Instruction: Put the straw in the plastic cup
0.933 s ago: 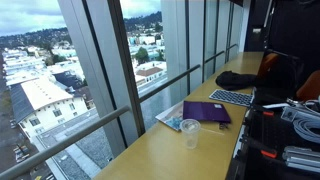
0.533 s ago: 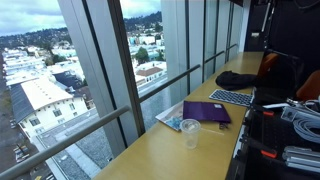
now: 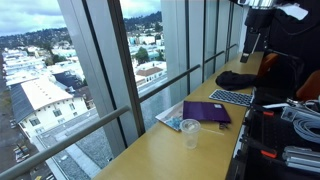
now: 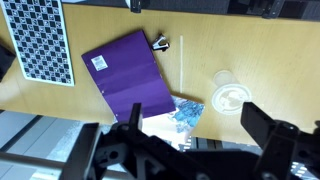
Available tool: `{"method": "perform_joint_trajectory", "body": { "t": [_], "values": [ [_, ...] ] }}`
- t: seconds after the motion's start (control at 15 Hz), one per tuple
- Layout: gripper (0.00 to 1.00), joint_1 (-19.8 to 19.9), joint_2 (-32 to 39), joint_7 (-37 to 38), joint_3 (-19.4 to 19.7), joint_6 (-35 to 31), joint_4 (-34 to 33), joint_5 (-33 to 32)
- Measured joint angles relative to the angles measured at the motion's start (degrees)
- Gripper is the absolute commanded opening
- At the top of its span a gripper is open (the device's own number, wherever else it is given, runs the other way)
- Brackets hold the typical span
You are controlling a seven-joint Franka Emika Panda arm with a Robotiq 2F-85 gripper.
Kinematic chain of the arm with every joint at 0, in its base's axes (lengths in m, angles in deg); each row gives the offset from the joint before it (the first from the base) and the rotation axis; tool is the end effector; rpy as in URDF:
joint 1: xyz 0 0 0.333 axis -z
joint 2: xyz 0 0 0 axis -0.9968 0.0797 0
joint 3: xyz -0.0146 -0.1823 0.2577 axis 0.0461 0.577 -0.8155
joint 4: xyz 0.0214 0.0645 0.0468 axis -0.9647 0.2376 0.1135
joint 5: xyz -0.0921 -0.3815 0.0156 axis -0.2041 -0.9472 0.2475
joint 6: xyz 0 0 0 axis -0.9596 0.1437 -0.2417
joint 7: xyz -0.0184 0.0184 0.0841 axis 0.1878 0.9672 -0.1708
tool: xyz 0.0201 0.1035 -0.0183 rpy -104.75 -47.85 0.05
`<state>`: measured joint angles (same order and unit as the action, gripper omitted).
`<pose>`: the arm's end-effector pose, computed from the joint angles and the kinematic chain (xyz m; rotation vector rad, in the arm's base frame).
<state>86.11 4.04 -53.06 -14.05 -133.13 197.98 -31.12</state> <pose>0.3737 0.0113 0.4007 2.9740 0.1599 0.3138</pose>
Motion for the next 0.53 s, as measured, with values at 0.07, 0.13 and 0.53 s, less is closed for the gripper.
{"method": "perform_joint_trajectory", "body": {
  "t": [0.07,0.13,0.53],
  "values": [
    [1.00,0.0,1.7,-3.3,1.5,-2.4,0.3,0.0],
    [1.00,-0.1,3.6,-6.4,3.0,-4.6,0.3,0.2],
    [1.00,-0.4,19.0,-17.3,7.3,-16.1,-1.8,0.6]
  ]
}}
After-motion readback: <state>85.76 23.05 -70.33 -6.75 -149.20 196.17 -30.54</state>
